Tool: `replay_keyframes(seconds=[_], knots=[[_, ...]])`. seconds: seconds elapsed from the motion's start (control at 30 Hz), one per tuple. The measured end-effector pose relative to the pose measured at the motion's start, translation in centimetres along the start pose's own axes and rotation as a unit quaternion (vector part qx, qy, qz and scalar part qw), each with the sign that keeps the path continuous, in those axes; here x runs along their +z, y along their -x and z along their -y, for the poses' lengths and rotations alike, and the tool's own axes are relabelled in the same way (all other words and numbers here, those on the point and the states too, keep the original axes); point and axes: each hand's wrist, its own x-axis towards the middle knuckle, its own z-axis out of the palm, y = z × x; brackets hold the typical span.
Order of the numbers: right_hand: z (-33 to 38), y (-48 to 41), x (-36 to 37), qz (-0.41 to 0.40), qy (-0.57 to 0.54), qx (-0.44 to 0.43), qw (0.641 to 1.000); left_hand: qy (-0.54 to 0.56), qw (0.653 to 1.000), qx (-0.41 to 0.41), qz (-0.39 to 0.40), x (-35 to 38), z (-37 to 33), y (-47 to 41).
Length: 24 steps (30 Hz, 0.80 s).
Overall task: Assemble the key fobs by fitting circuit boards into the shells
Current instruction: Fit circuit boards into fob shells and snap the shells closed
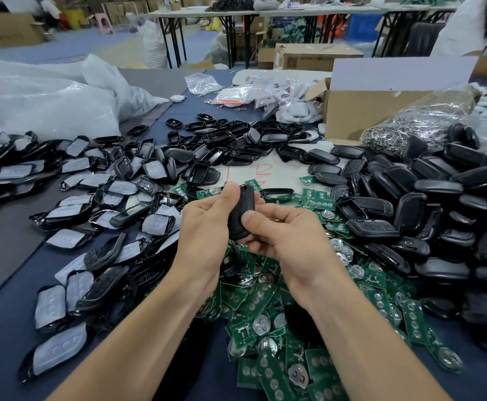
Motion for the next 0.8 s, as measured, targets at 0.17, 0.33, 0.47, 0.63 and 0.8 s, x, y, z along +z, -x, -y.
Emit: replay_keyframes(seconds=[0.17,0.33,0.47,0.63,0.8], knots=[[3.6,-0.1,-5.5,0.07,-0.337,-0.055,0.937,-0.04,0.999,0.03,0.013,-0.4,0.2,-0.5],[3.8,-0.3,-6.6,0.076,-0.42,-0.067,0.902,-0.043,0.998,0.047,-0.024,-0.9,0.0,-0.8],[2.4,-1.3,-5.0,-0.184,0.04,-0.105,0.976,-0.058,0.994,0.059,-0.069,-1.4,-0.1,-1.0],[-0.1,-2.0,-3.3,-0.074,0.614,-0.043,0.785,-0.116,0.979,0.115,-0.119,-1.6,-0.1,-1.1],[0.4,-1.7,-3.7,-0.101,0.536,-0.071,0.835,-0.234,0.952,0.122,-0.158,-1.9,0.1,-1.4]])
